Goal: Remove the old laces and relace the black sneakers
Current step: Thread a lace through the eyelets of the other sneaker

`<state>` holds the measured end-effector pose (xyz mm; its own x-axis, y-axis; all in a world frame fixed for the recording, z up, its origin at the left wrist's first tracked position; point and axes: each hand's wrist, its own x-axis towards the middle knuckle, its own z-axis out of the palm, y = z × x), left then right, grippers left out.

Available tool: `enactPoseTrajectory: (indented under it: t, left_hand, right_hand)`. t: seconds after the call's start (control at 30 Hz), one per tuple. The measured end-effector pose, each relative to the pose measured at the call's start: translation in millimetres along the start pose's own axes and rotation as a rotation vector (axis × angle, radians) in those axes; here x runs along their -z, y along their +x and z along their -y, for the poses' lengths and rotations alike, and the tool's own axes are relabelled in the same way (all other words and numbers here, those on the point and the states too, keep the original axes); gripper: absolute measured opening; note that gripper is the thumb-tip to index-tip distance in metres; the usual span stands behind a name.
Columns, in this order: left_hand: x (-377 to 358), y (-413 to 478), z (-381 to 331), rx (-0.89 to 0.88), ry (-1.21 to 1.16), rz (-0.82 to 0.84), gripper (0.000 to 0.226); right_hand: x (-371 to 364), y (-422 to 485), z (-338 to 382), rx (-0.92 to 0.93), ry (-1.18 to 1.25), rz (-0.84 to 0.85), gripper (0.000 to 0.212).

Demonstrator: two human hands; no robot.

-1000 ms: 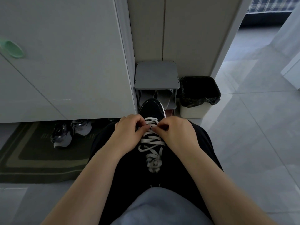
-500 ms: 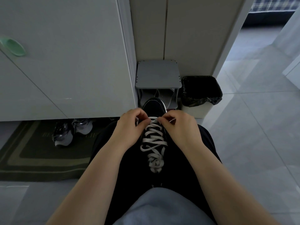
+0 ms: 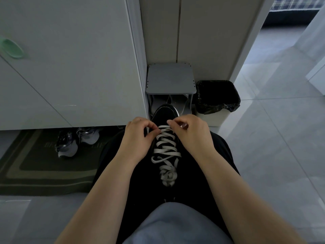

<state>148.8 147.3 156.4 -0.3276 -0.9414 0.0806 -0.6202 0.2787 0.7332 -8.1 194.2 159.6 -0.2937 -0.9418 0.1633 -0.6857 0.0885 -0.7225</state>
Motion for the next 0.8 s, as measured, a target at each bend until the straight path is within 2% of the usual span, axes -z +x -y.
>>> enactPoseTrajectory:
  t: [0.2, 0.37, 0.47, 0.67, 0.8]
  left_hand:
    - [-4, -1, -4, -0.019, 0.071, -0.02, 0.005]
    - [13, -28, -8, -0.142, -0.014, -0.031, 0.004]
    - [22, -49, -6, -0.18, 0.055, 0.019, 0.01]
    - [13, -47, -9, -0.205, 0.15, 0.064, 0.012]
    - [11, -48, -6, -0.183, 0.138, 0.028, 0.011]
  right_hand:
    - [-7, 7, 0, -0.023, -0.079, 0.07, 0.012]
    - [15, -22, 4, 0.005, 0.037, 0.084, 0.011]
    - [23, -50, 0, -0.01, 0.069, 0.14, 0.011]
    - [14, -55, 3, 0.019, 0.035, 0.125, 0.016]
    - [12, -58, 0, 0.048, 0.007, 0.088, 0.008]
